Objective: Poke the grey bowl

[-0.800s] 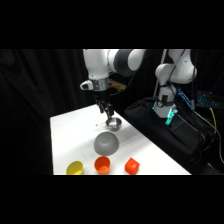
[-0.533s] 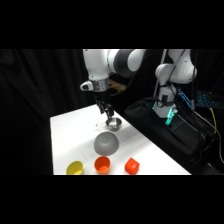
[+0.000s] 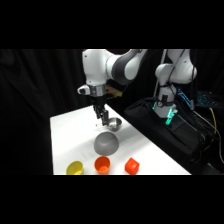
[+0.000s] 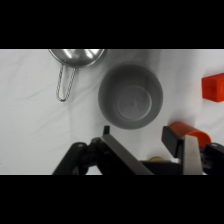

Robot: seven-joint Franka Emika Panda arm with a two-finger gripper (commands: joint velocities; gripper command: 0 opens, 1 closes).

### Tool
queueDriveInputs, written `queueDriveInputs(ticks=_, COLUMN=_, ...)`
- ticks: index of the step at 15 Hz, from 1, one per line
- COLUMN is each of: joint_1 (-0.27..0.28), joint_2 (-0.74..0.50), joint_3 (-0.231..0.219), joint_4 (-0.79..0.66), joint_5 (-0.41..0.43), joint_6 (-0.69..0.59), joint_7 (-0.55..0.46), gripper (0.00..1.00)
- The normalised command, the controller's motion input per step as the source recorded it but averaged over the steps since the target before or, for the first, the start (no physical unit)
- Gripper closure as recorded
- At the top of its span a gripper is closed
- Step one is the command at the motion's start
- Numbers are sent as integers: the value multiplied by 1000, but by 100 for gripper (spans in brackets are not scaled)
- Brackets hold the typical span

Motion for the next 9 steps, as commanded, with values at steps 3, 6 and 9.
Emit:
queueDriveInputs(ticks=3, joint_1=-33, joint_2=80, joint_3=-4, joint_4=60, joint_5=-53, joint_6=185, joint_7=3, gripper=74)
queueDriveInputs(ticks=6, joint_1=-35, joint_2=55, joint_3=23, joint_4=17, joint_5=16, joint_6=174, joint_7=-51, gripper=100)
queueDriveInputs(ticks=9, joint_1=-47, joint_2=106, joint_3=55, joint_4=-7, joint_5=94, joint_6=238, joint_7=-118, gripper=100)
